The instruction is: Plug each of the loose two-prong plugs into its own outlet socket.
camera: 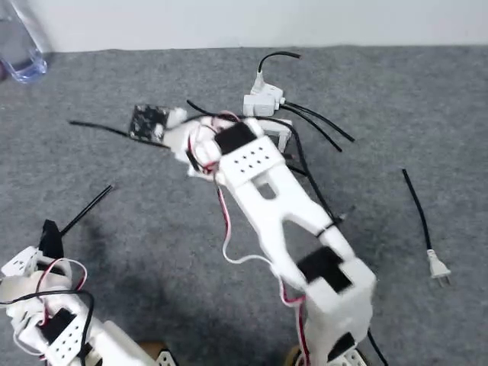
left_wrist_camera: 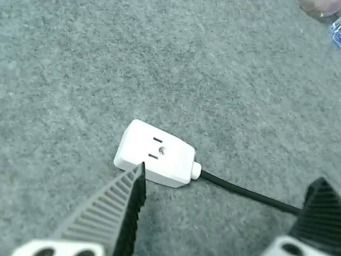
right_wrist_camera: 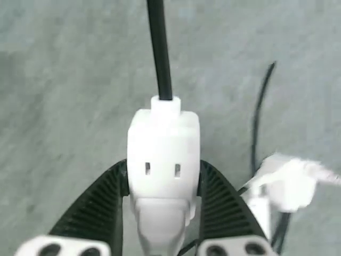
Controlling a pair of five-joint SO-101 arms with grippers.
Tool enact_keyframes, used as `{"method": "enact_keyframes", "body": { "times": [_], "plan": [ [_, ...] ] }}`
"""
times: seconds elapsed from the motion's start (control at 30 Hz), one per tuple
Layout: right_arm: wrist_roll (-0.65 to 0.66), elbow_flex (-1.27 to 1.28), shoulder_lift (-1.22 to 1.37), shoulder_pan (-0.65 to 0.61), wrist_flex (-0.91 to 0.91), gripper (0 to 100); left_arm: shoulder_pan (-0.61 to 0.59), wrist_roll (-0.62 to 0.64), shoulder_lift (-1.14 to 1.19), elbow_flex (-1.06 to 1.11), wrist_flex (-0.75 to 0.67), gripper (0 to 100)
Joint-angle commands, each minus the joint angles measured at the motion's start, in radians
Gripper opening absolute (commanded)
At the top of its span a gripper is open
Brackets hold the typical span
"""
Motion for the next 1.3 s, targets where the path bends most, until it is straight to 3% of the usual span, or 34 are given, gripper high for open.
{"method": "enact_keyframes", "body": {
  "times": [0.0, 0.1, 0.3, 0.4, 0.5, 0.57, 0.9, 1.27],
  "plan": [
    [0.003, -0.272, 0.142, -0.015, -0.041, 0.8, -0.005, -0.008, -0.009, -0.008, 0.008, 43],
    [-0.015, -0.480, 0.302, -0.042, -0.027, 0.8, -0.005, -0.008, -0.009, -0.008, 0.008, 43],
    [-0.242, -0.905, 0.611, -0.058, -0.015, 2.3, -0.005, -0.006, -0.009, -0.008, 0.011, 43],
    [-0.333, -1.082, 0.734, -0.041, -0.004, 16.7, -0.005, -0.006, -0.009, -0.008, 0.011, 43],
    [-0.377, -1.232, 0.809, -0.042, 0.058, 42.2, -0.005, -0.006, -0.009, -0.008, 0.012, 43],
    [-0.377, -1.280, 0.832, -0.042, 0.088, 49.0, -0.005, -0.006, -0.009, -0.008, 0.012, 43],
    [-0.376, -1.307, 0.829, -0.054, 0.151, 45.9, -0.005, -0.006, -0.009, -0.008, 0.012, 43],
    [-0.376, -1.349, 0.691, -0.073, 0.516, 45.8, -0.005, -0.006, -0.009, -0.008, 0.012, 43]
  ]
}}
